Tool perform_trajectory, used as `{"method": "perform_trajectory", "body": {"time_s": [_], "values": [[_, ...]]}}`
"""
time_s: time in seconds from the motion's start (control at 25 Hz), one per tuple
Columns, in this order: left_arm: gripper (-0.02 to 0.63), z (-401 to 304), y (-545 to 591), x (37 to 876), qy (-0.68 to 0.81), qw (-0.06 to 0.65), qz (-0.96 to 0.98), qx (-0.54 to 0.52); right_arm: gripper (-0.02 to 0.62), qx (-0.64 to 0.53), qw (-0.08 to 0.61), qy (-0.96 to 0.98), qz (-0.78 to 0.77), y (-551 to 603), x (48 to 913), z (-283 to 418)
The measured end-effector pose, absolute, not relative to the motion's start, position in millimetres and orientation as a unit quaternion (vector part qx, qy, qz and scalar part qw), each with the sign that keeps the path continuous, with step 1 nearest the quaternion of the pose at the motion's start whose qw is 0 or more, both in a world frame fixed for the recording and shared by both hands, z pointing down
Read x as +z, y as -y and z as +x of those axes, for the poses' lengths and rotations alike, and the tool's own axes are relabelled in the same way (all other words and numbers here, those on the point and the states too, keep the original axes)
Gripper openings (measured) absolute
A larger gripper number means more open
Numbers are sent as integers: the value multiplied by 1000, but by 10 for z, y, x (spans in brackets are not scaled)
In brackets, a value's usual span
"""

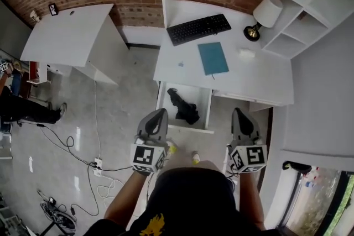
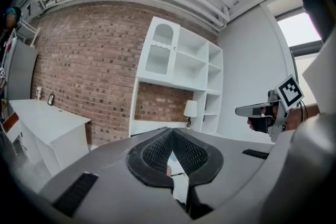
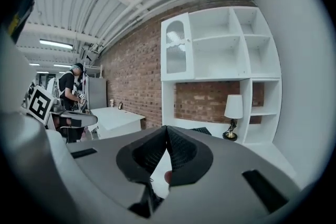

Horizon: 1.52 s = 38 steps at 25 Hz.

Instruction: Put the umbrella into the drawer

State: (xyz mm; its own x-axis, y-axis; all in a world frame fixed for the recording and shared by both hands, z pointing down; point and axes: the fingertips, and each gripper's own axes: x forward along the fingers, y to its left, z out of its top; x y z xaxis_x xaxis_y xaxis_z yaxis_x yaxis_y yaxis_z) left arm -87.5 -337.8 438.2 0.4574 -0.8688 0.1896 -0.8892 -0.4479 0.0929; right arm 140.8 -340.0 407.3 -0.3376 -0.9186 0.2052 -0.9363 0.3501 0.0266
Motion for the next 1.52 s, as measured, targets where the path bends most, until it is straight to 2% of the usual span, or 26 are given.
{"method": "perform_trajectory", "body": {"time_s": [0.28,0.56,1.52], "values": [[17,-500,2822,3836,548,29,836,29,2,-1,53,833,550,2868,3691,1811],[17,-279,2205,3738,563,-18,826,27,2,-21,17,832,555,2358,3600,2203],[17,-172,1755,3495,584,-46,810,22,2,-50,-19,840,541,1948,3378,2480]]}}
